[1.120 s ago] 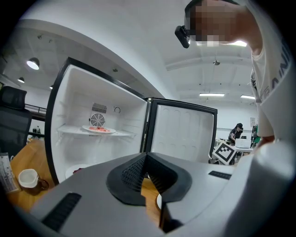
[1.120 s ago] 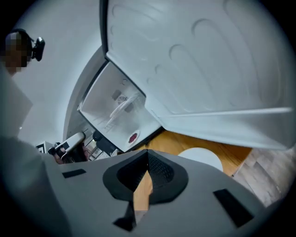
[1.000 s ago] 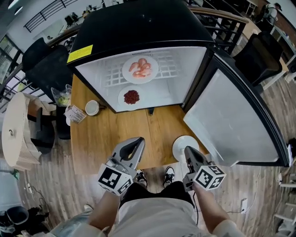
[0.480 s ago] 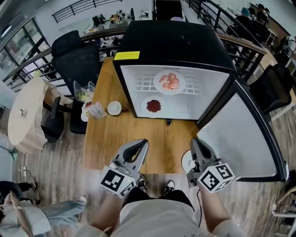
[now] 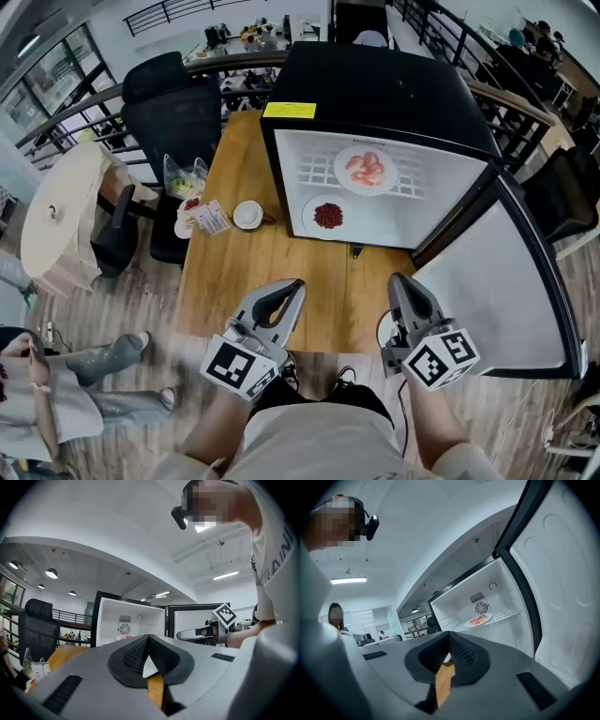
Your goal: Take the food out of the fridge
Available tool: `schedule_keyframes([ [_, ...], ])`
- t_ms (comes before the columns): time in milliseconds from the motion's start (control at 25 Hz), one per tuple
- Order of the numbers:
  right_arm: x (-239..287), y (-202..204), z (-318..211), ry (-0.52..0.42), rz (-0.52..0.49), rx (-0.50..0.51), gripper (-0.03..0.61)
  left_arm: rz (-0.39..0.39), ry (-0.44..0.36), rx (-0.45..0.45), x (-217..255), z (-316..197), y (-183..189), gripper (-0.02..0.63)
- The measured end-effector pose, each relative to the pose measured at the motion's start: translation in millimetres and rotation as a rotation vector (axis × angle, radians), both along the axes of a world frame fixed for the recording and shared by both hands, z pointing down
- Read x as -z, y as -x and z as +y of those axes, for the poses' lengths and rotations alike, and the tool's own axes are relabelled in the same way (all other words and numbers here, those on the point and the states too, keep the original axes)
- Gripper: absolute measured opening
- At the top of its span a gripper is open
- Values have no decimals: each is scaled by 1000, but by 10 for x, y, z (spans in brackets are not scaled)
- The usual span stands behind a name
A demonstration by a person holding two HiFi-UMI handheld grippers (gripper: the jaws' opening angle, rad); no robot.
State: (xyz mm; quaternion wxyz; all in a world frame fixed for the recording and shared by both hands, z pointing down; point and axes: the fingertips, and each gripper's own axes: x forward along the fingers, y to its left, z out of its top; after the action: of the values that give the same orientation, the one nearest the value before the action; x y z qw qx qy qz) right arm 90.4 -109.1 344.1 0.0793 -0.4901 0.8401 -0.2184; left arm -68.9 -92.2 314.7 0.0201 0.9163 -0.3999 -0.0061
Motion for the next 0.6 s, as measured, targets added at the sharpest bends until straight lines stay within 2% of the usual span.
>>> schedule_keyframes([
  [400, -57, -32, -29, 21, -9, 0, 20, 7, 6, 12, -37, -15, 18, 8],
  [600, -289, 80, -207, 126, -94, 22, 21, 9, 19, 26, -100, -23, 104, 8],
])
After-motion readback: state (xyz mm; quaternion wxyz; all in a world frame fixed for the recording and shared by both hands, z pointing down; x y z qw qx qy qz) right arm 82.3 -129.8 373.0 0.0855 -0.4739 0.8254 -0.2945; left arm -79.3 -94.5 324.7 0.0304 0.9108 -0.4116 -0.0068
